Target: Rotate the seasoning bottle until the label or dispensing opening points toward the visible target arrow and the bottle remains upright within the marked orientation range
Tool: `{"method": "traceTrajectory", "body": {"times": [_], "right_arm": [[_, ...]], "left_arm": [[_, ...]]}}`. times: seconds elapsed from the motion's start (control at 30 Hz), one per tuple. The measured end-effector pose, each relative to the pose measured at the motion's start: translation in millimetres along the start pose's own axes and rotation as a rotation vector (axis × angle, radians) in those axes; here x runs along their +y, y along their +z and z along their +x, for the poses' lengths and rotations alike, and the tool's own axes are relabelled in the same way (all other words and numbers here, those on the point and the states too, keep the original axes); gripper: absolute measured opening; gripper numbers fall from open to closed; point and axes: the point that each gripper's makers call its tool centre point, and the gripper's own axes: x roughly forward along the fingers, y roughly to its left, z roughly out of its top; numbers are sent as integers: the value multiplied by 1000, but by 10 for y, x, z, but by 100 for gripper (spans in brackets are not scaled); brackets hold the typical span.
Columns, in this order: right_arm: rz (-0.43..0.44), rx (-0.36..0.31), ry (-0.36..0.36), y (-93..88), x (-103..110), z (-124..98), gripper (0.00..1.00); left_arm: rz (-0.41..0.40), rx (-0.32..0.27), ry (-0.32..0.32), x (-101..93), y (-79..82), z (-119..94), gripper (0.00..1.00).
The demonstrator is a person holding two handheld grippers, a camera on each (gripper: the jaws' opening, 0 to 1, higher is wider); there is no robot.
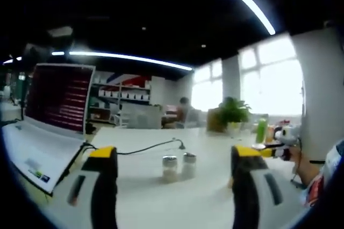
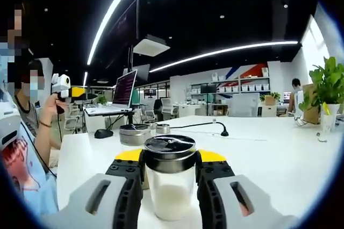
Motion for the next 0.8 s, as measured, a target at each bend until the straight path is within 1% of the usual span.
{"method": "traceTrajectory", "body": {"times": [0.2, 0.4, 0.57, 0.67, 0.8], "right_arm": [[-10, -18, -50, -5, 3, -8, 37], [-19, -16, -62, -8, -13, -11, 37], [-28, -23, -87, -20, -7, -14, 36], [-10, -21, -109, -26, -19, -20, 37], [17, -22, -116, -39, -23, -21, 37]], "left_arm": [[-3, 8, 12, 22, -20, 5, 92], [16, 16, 9, -12, -26, 16, 92], [9, 28, 4, -31, -60, 47, 92], [13, 31, -2, -51, -63, 53, 92], [20, 35, -10, -73, -70, 56, 92]]}}
